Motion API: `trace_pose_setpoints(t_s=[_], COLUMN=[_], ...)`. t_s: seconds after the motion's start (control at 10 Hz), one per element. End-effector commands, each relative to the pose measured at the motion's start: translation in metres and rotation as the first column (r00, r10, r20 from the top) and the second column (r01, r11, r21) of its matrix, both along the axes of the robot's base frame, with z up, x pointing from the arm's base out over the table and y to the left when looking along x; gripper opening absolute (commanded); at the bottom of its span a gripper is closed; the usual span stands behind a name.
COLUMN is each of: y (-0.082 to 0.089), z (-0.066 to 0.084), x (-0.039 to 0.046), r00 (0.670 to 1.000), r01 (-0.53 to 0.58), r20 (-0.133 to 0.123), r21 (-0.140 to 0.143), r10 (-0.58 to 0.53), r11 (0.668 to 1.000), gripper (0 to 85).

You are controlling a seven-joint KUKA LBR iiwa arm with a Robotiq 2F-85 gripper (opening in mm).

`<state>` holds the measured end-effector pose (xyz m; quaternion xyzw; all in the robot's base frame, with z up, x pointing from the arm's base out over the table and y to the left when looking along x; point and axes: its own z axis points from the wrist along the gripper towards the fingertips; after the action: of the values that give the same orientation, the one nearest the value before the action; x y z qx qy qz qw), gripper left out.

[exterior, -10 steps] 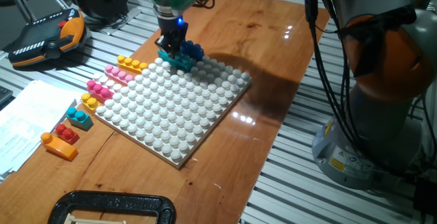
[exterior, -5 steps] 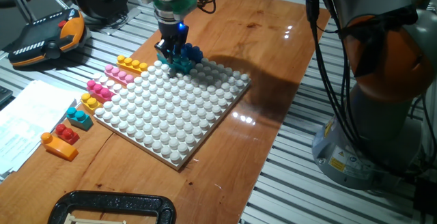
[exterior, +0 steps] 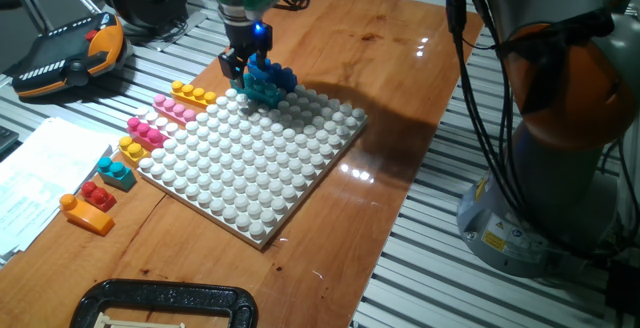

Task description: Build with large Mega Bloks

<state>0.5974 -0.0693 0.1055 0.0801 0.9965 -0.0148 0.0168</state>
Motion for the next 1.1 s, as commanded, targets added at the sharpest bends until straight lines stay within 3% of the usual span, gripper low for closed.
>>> trace_pose_setpoints(t_s=[0.0, 0.2, 0.3, 0.4, 0.6, 0.7, 0.8, 1.0], y=[0.002, -0.001, -0.003, -0.004, -0.005, -0.005, -0.005, -0.005], z=[0.004, 0.011, 0.011, 0.014, 0.017, 0.017, 0.017, 0.017], x=[0.0054, 0.0176, 0.0204, 0.0206, 0.0197, 0.0197, 0.0197, 0.0197], r00=[1.0, 1.0, 1.0, 1.0, 0.999, 0.998, 0.997, 0.997], r01=[0.003, 0.006, 0.004, -0.005, -0.026, -0.036, -0.041, -0.029], r20=[-0.005, -0.012, -0.005, -0.002, -0.025, -0.048, -0.061, -0.068], r21=[0.0, 0.025, 0.02, 0.009, 0.006, 0.011, -0.004, -0.001], r10=[-0.003, -0.006, -0.004, 0.005, 0.026, 0.036, 0.041, 0.029], r11=[1.0, 1.0, 1.0, 1.0, 1.0, 0.999, 0.999, 1.0], gripper=[51.0, 51.0, 51.0, 34.0, 34.0, 17.0, 0.0, 0.0])
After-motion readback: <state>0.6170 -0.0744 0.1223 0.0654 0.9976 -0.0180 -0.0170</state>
